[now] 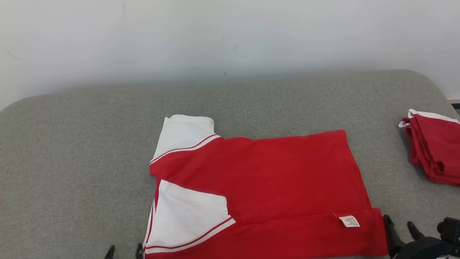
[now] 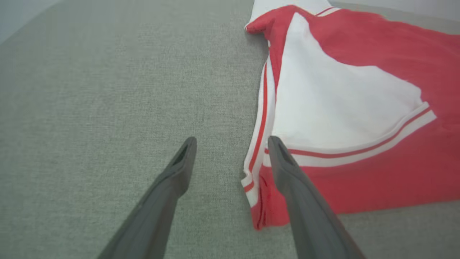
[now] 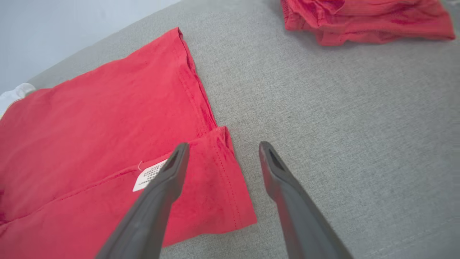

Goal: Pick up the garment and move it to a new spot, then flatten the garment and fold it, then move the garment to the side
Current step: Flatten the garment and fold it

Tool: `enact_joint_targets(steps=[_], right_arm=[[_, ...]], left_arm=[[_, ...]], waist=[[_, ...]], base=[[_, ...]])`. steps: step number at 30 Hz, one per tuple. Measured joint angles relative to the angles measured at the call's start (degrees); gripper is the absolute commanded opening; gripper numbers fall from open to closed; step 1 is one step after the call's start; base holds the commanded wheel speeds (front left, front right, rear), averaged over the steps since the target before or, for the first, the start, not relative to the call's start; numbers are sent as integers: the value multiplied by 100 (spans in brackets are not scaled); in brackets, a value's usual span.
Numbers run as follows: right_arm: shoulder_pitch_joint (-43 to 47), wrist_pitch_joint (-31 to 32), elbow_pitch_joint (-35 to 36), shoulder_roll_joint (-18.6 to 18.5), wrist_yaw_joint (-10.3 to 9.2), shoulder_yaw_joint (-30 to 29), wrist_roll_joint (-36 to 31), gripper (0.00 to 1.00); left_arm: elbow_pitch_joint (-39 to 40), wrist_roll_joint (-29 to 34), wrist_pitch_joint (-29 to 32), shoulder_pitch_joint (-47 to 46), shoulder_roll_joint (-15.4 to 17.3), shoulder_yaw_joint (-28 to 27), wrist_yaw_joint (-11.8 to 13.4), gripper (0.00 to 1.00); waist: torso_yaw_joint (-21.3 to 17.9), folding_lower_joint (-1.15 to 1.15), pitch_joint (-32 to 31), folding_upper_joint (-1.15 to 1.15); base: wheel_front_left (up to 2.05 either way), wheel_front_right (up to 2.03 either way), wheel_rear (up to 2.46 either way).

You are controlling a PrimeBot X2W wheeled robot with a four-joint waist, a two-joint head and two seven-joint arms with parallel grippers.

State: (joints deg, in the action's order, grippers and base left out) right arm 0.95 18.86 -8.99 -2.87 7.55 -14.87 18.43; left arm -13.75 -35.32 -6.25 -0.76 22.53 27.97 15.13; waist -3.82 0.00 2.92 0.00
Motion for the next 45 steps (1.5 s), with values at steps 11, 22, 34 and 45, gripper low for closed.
enact_joint_targets(steps=[11,22,34,45], right_arm=[[198,-1538,268,1,0,360,-299,100],[364,-2682,105,-265,0,1113,-397,100],[333,-2560,-182,-305,0,1229,-382,100],[-1203,-1057,-530,-669,0,1507,-226,100]], left_arm=[[1072,745,-880,346,-561,-1395,-22,100],[1747,1837,-880,1105,-1722,-2975,-1238,100],[966,2218,-880,1144,-1935,-3095,-1928,100],[-486,2240,-411,-916,-1508,-2852,-2129,100]], waist=[[119,0,-329,0],[235,0,-575,0],[209,-1,-659,0],[34,0,-209,0]], base=[[0,0,0],[0,0,0],[0,0,0],[0,0,0]])
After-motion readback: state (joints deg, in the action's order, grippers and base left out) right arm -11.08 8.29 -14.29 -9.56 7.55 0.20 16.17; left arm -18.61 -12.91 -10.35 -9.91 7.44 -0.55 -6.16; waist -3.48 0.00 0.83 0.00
